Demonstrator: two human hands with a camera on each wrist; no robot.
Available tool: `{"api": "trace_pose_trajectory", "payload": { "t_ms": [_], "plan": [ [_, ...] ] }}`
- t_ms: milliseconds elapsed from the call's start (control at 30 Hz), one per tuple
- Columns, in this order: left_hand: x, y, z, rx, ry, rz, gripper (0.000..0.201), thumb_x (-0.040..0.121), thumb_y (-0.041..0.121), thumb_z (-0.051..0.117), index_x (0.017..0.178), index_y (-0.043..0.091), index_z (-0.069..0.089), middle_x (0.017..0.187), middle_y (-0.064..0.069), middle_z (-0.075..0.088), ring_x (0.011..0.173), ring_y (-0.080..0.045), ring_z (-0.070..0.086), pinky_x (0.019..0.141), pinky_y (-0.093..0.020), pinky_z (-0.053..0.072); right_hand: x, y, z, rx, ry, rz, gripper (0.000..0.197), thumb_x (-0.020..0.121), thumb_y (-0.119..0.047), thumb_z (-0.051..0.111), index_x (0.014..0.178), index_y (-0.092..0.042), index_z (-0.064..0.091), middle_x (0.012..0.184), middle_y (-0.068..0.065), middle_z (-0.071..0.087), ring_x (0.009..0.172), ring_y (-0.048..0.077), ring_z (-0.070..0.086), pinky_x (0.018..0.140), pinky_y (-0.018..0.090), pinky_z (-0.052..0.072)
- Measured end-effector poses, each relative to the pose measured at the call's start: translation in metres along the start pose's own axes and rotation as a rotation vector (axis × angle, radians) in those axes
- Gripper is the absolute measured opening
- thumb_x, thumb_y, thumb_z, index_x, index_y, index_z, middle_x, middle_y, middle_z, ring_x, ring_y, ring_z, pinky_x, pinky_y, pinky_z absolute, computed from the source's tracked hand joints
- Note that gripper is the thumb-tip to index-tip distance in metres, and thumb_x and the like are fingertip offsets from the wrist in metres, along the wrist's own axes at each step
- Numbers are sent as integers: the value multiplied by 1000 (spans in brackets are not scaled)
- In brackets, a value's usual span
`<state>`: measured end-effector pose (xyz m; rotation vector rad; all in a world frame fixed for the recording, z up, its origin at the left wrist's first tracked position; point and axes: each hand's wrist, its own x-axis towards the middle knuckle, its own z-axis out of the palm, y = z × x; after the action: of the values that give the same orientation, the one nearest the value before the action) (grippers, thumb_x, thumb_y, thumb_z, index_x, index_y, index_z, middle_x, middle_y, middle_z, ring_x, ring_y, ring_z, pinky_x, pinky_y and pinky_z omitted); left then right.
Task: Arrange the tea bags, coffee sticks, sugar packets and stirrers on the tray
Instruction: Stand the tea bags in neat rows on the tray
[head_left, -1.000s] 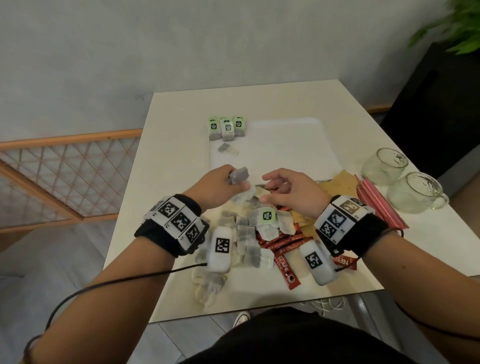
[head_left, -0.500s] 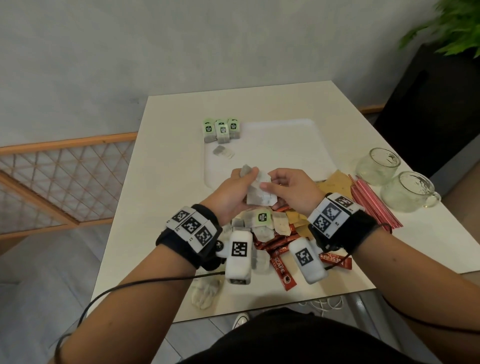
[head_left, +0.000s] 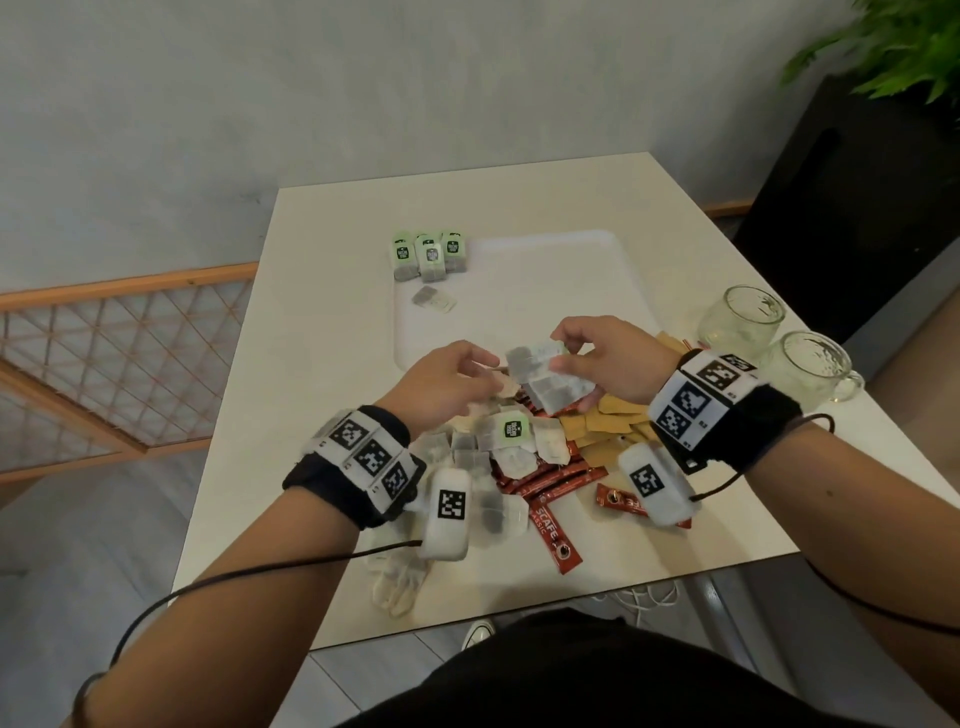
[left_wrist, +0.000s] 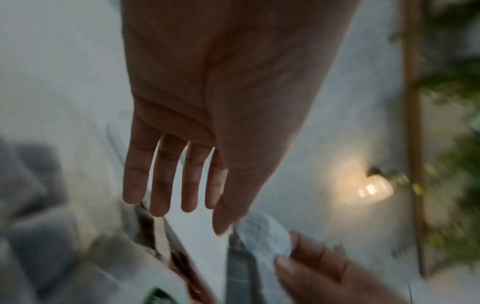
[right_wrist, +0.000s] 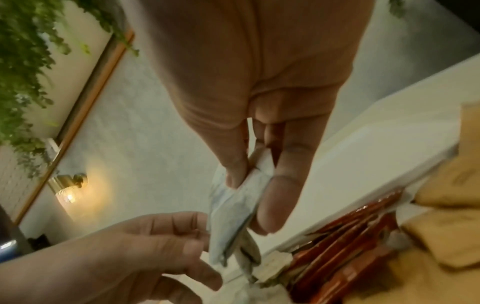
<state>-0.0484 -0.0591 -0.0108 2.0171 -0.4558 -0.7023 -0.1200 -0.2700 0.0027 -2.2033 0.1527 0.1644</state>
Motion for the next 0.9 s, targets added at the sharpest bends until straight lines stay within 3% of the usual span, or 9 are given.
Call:
{"api": "trace_pose_trajectory", "payload": {
  "t_ms": [100,200,300,400,533,633,733,800,900],
  "plan": [
    [1,-6,2,498,-119,71,40,82,31,76,119,26,59,109,8,60,92,-11,59,78,-26,46,-3,2,-5,-126,-46,18,21,94,-20,61,82,-34,51,86,-4,42,65,26,64,62,47,60],
    [4,-11,9,693,-109,56,34,79,29,76,110,28,61,102,9,61,93,-13,59,80,-32,50,-5,1,-5,-169,-41,31,13,93,-18,62,96,-28,54,86,-4,44,73,22,62,58,37,60],
    [6,-13,7,684,-32,60,13,82,26,71,93,28,65,88,11,59,87,-13,59,69,-28,45,-10,-2,-9,-297,-13,-10,17,90,-23,66,104,-22,57,92,-4,54,72,8,54,59,19,48],
    [8,-15,2,575,0,54,4,83,27,70,81,25,68,81,13,61,83,-12,61,70,-27,50,-15,-7,-15,-362,-61,-69,17,87,-28,70,100,-18,65,85,-12,60,74,6,56,68,20,41],
    [9,-7,-3,399,73,112,9,87,26,66,88,18,65,87,9,64,82,-9,60,63,-18,40,-18,-16,-11,-246,-238,-142,8,83,-26,75,87,-26,69,76,-11,67,66,-2,56,69,15,45],
    [8,-3,0,355,47,114,12,86,26,68,93,19,61,98,7,64,89,-11,61,65,-19,40,-16,-19,-5,-227,-299,-147,8,81,-25,76,88,-24,71,81,-1,72,69,4,59,72,25,50],
    [5,-9,6,579,-96,61,37,76,34,79,102,23,57,105,8,62,88,-13,61,74,-28,49,-13,-16,-2,-247,-288,-136,11,81,-25,77,89,-18,73,81,-1,72,70,8,62,77,35,53],
    [3,-14,10,712,-92,38,42,72,33,82,106,25,58,106,8,62,93,-14,59,73,-30,46,-13,-14,-2,-243,-280,-129,10,81,-25,77,89,-20,73,81,-2,72,71,7,62,78,35,53],
    [5,-15,7,691,-24,41,32,75,29,81,100,27,61,99,7,63,92,-15,59,71,-29,44,-12,-11,-4,-227,-254,-118,13,80,-26,77,92,-24,73,86,0,73,75,11,63,77,32,53]
  ]
}}
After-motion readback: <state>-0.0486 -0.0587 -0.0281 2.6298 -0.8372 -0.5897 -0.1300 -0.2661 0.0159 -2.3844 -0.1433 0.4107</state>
